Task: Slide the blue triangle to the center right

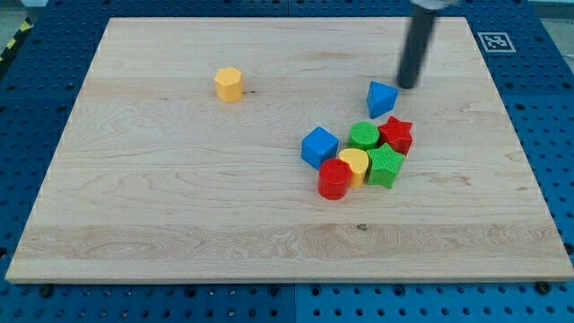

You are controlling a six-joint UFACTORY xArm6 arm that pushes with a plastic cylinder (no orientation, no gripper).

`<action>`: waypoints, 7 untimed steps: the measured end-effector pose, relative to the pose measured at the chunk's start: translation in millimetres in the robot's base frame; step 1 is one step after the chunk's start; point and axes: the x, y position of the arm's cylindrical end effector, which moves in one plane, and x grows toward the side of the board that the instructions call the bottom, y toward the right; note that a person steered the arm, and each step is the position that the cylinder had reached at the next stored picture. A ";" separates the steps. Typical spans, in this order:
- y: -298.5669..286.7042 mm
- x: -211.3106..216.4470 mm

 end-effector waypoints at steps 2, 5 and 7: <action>-63.1 -39.6; 2.5 37.1; 45.3 -8.5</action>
